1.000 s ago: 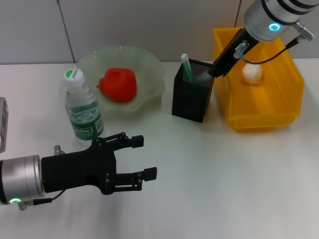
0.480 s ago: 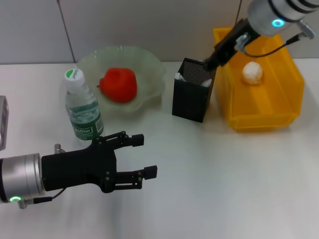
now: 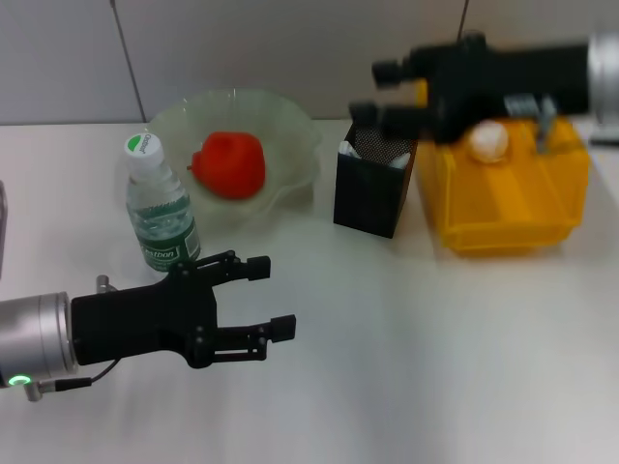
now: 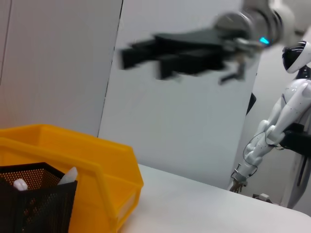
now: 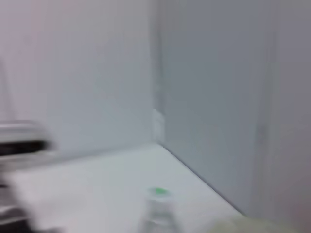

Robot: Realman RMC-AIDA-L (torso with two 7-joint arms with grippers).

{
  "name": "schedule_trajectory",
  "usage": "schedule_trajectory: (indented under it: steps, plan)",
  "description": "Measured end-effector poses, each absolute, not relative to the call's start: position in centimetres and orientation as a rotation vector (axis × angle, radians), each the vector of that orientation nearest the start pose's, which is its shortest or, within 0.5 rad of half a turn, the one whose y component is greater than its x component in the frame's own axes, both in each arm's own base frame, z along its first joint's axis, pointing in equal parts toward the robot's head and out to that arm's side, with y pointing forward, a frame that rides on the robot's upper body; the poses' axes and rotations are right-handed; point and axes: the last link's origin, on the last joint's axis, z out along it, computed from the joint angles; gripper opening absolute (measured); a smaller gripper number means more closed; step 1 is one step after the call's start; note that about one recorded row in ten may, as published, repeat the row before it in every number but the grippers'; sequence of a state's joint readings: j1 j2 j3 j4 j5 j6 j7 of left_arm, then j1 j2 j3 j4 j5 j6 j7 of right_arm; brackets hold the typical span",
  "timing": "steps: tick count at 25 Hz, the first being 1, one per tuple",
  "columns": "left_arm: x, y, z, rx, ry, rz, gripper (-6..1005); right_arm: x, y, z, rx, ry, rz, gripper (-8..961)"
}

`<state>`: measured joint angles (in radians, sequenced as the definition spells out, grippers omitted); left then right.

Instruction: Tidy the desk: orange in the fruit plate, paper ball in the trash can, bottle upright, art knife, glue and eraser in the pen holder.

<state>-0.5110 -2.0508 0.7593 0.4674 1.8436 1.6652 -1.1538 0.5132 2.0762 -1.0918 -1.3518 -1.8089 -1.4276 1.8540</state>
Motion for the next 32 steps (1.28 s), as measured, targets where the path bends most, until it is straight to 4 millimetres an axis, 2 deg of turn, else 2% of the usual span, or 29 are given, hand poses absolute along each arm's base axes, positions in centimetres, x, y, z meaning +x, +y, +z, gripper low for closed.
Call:
schedule_trajectory:
  steps: [1,3,5,6,7,10,11,13,15,20,25,32]
  plan:
    - [-25.8,30.2,-1.6,-2.777,-0.469,-0.947,863,12.3,36.4,5.7,-2.704,0.244,0.641,557]
    - [-25.8,30.2,-1.5,-2.779,-0.47,-0.945,863,15.3,34.1,4.8,-2.753,0.251,0.807,557]
    - [-26.1,30.0,-1.2,-2.781,-0.467,-0.939,863,17.4,33.1,4.0,-2.78,0.307,0.87,557]
    - [-26.1,30.0,-1.2,-2.781,-0.467,-0.939,863,17.4,33.1,4.0,-2.78,0.307,0.87,557]
    - [-26.1,30.0,-1.2,-2.781,-0.467,-0.939,863,18.5,32.6,3.5,-2.796,0.337,0.896,557]
    - [-26.4,29.7,-0.5,-2.794,-0.47,-0.939,863,21.3,31.5,1.5,-2.828,0.424,0.945,557]
    - [-26.7,29.4,-0.3,-2.812,-0.478,-0.937,863,22.7,30.9,0.0,-2.845,0.475,0.958,557]
    - [-26.7,29.4,-0.3,-2.812,-0.478,-0.937,864,23.3,30.5,-0.8,-2.852,0.493,0.963,557]
    - [-27.2,28.3,-0.4,-2.853,-0.497,-0.931,864,24.2,29.6,-2.0,-2.86,0.483,0.973,557]
    - [-27.7,27.1,-1.1,-2.886,-0.502,-0.914,864,25.2,27.9,-3.7,-2.879,0.433,0.958,557]
    - [-27.9,26.4,-1.7,-2.901,-0.456,-0.902,863,25.8,27.0,-4.7,-2.861,0.368,0.953,557]
    - [-28.0,26.3,-2.0,-2.905,-0.437,-0.89,863,25.9,26.9,-5.0,-2.848,0.328,0.948,557]
